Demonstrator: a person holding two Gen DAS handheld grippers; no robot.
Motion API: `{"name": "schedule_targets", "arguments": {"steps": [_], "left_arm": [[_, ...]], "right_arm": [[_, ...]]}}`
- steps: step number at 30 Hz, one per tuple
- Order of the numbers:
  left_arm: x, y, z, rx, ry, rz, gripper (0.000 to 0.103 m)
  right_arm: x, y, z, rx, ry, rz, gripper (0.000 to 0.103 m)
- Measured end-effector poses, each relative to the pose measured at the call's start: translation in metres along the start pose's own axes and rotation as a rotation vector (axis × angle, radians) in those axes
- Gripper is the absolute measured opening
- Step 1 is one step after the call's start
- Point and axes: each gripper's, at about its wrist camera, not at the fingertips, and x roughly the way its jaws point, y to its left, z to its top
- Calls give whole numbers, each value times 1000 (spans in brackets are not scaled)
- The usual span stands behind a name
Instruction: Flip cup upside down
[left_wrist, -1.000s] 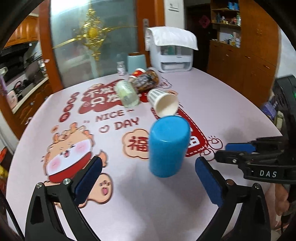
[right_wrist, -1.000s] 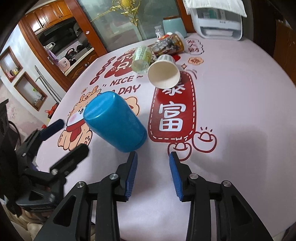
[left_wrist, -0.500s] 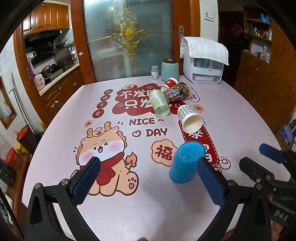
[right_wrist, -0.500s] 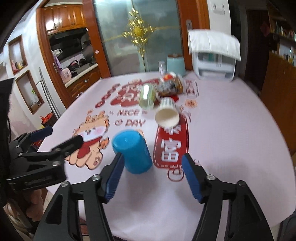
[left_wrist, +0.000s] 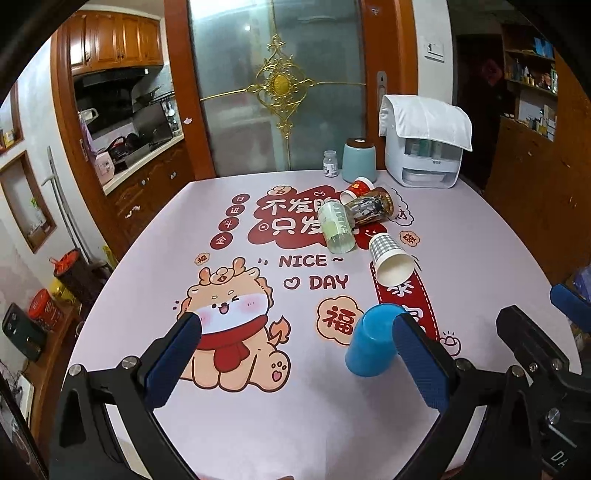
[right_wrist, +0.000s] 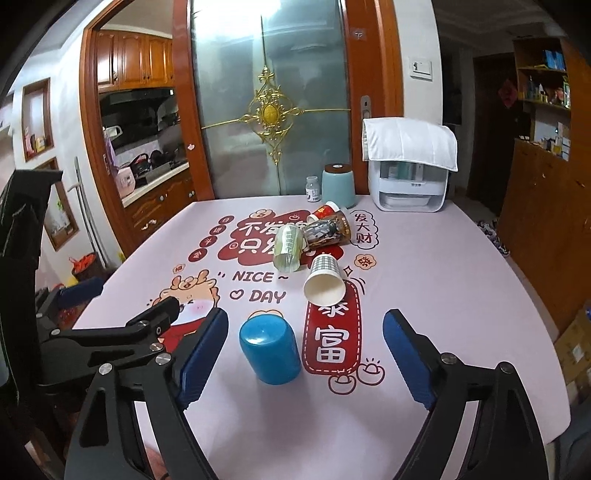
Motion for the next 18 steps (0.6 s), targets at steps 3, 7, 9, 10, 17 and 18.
{"name": "schedule_targets", "arguments": {"steps": [3, 7, 9, 10, 17, 18], "left_arm": [[-1, 0, -1, -10, 3, 13, 102], [1, 1, -1, -23, 15, 12, 102], [3, 2, -1, -28, 25, 7, 102], [4, 2, 0, -28, 27, 8, 102], [6, 0, 1, -24, 29, 15, 102], [7, 0, 1, -23, 31, 14, 102]], "right_arm": [[-3, 0, 0, 4, -10, -5, 87], [-4, 0, 0, 3, -10, -6, 87], [-4, 0, 0, 4, -7, -4, 87], [-4, 0, 0, 5, -4, -4, 87], [7, -2, 2, 5, 7, -3, 87], [7, -2, 2, 5, 8, -3, 87]]}}
